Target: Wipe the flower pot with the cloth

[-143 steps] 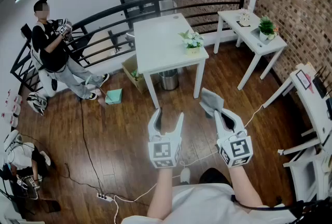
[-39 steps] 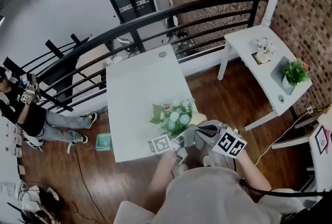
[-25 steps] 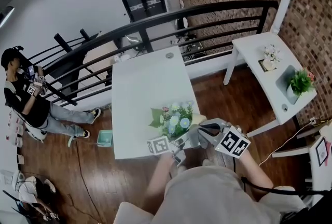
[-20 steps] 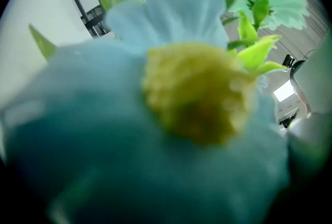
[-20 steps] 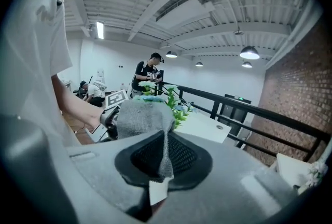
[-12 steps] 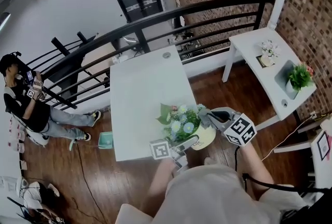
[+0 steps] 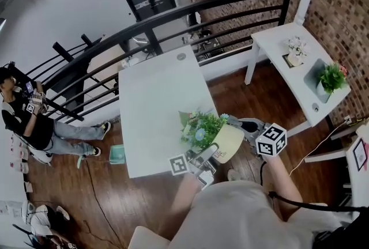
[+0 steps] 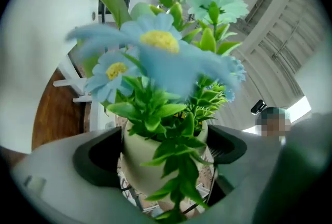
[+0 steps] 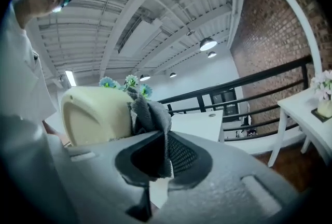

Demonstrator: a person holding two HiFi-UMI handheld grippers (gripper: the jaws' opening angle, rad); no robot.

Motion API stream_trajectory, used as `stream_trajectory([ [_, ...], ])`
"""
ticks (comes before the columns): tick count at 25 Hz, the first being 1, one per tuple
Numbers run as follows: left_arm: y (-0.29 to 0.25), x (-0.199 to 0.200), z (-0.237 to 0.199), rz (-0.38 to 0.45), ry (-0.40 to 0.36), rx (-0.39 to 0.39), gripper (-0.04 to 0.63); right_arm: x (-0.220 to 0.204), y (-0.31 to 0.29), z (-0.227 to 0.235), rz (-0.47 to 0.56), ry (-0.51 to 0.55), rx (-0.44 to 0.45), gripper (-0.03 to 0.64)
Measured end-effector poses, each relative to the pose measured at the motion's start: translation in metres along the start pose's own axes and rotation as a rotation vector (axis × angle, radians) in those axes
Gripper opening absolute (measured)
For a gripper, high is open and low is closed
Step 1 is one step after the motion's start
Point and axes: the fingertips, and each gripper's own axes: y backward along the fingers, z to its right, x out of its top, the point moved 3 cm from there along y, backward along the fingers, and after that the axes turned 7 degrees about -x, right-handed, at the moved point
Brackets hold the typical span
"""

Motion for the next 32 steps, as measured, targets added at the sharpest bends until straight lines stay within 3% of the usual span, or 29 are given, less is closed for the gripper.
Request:
stream_trajectory([
  [6, -0.009, 0.011, 0.003, 0.129, 0.059, -0.047, 0.543, -0.021, -0.005, -0.008, -0.033, 0.003, -0.002, 0.006],
  [12, -0.02, 0.022, 0.018, 0.211, 0.066, -0.112, 0.542, -0.024, -0.007, -0.037, 0.006, 0.018, 0.071, 0.006],
  [21, -0.023, 0.039, 0.03, 0.258, -0.05, -0.034, 0.54, -0.014, -0.012, -0.073, 0.009, 0.08, 0.057, 0.006],
  [26, -0.017, 0.039, 0.027, 0.288, -0.07, 0.011, 0.538, -0.019, -0.006, -0.086, -0.016, 0.155, 0.015, 0.006],
  [32, 0.003, 0.052, 0.018, 0.297, -0.141, 0.093, 0.531, -0.013, 0.003, -0.117, 0.032, 0.246, 0.119, 0.006],
])
